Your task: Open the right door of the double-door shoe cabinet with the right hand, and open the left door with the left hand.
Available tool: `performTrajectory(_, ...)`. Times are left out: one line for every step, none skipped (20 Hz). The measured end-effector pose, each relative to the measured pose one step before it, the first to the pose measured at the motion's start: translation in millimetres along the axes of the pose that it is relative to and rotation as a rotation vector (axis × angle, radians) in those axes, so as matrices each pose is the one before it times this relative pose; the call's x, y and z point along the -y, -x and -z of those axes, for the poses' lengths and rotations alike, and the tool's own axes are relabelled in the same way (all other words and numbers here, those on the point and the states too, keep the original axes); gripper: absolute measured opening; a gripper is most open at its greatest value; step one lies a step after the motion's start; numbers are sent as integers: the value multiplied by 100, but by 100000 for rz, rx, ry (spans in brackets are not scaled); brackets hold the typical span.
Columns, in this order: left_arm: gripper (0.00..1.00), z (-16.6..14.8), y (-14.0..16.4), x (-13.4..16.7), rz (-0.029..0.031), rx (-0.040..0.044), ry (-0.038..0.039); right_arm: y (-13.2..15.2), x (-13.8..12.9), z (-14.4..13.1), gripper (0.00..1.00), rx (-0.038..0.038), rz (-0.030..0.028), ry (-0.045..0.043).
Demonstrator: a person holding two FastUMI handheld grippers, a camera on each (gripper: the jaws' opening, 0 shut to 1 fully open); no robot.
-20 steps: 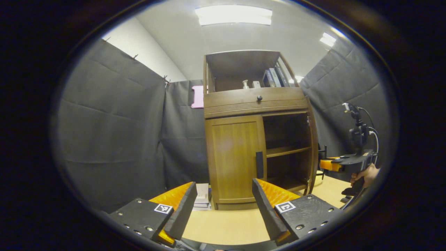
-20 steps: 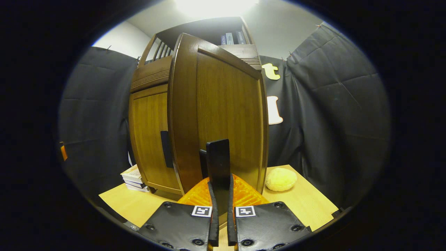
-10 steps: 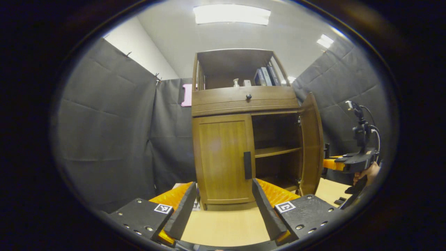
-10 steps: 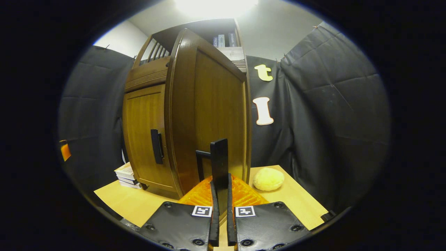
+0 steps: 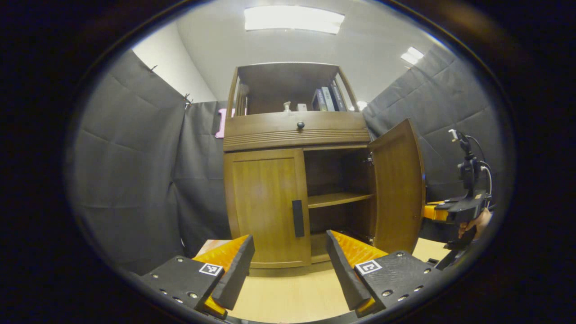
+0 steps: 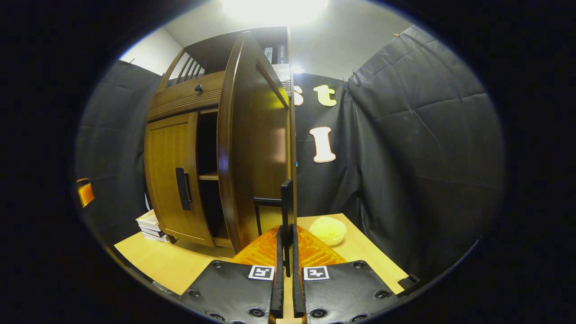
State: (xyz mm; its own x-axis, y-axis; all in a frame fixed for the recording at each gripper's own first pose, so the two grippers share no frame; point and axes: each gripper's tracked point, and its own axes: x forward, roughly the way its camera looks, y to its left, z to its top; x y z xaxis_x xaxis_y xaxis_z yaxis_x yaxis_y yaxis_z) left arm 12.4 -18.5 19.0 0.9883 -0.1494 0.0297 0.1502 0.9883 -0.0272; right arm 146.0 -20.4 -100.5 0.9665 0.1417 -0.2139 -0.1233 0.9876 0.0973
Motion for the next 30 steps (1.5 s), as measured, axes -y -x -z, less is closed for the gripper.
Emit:
performTrajectory(93,-46,-81,36,551,-123,-29,59,377,-63,10,102,619,339)
performTrajectory(93,135,-93,22,542,-202,144,55,453,2,10,113,800,-60)
performTrajectory(89,21,-26,15,281,-282,197,136,366,-71,10,154,601,-274)
performTrajectory(89,72,-118,38,243,-396,177,130,437,-7,10,318,1083,164)
performTrajectory(89,-30,-124,9,149,-276,128,44,452,11,5,199,891,461)
performTrajectory(89,102,-10,47,228,-251,-33,209,423,9,3,154,822,405)
performTrajectory(90,-30,-22,43,124,-109,-214,152,378,-86,2,158,586,191)
performTrajectory(90,-5,-100,-49,10,-215,-339,125,365,-62,2,125,654,-28)
performTrajectory(90,-36,60,0,-105,-345,-211,109,361,-159,7,66,823,1)
performTrajectory(90,-79,11,9,-88,-192,60,175,547,-41,7,345,972,-7)
performTrajectory(90,33,-42,25,72,-40,284,208,454,-164,2,517,980,27)
performTrajectory(91,-17,-56,10,269,168,293,366,176,-289,2,549,-156,-292)
performTrajectory(91,-81,-88,77,232,200,15,132,594,-308,12,837,1506,689)
performTrajectory(91,-71,-96,-41,120,274,-271,250,162,-125,3,289,-726,155)
performTrajectory(91,-23,-109,35,73,167,-290,418,-273,-360,3,573,-1673,-783)
performTrajectory(91,-24,-16,-40,72,-66,-182,470,-47,-515,3,1201,-519,-176)
performTrajectory(92,-11,-86,11,-6,-186,-86,349,-15,-679,3,1392,-24,677)
performTrajectory(92,65,-31,-26,-131,-173,30,414,-117,-519,0,1225,-246,713)
performTrajectory(92,-15,-189,16,-53,-53,131,432,-153,-475,3,1064,-863,356)
performTrajectory(92,68,-141,-13,-251,-132,-63,188,1,-256,3,824,-1024,-206)
performTrajectory(93,-6,-139,-80,-357,-123,-305,524,-528,-418,12,259,-2394,-890)
performTrajectory(93,40,-154,-186,-626,-73,-353,293,-115,-339,34,283,-857,-635)
performTrajectory(93,23,-210,-173,-636,26,-366,222,30,-405,56,545,-502,-280)
performTrajectory(92,165,-242,-203,-686,-65,-196,50,242,-404,78,976,444,116)
performTrajectory(92,49,-167,-120,-459,9,-28,166,361,-385,100,1046,696,35)
performTrajectory(93,90,-257,22,4,39,79,-29,185,-194,100,515,80,-498)
performTrajectory(93,24,-106,-56,-389,-48,-8,15,92,-151,100,67,-153,-467)
performTrajectory(93,81,-225,-35,-222,75,-9,-88,239,-8,97,65,476,81)
performTrajectory(93,59,-154,23,-104,-162,-55,-43,290,45,100,-139,657,399)
performTrajectory(93,113,-93,-6,71,-222,43,-51,404,19,96,-167,726,382)
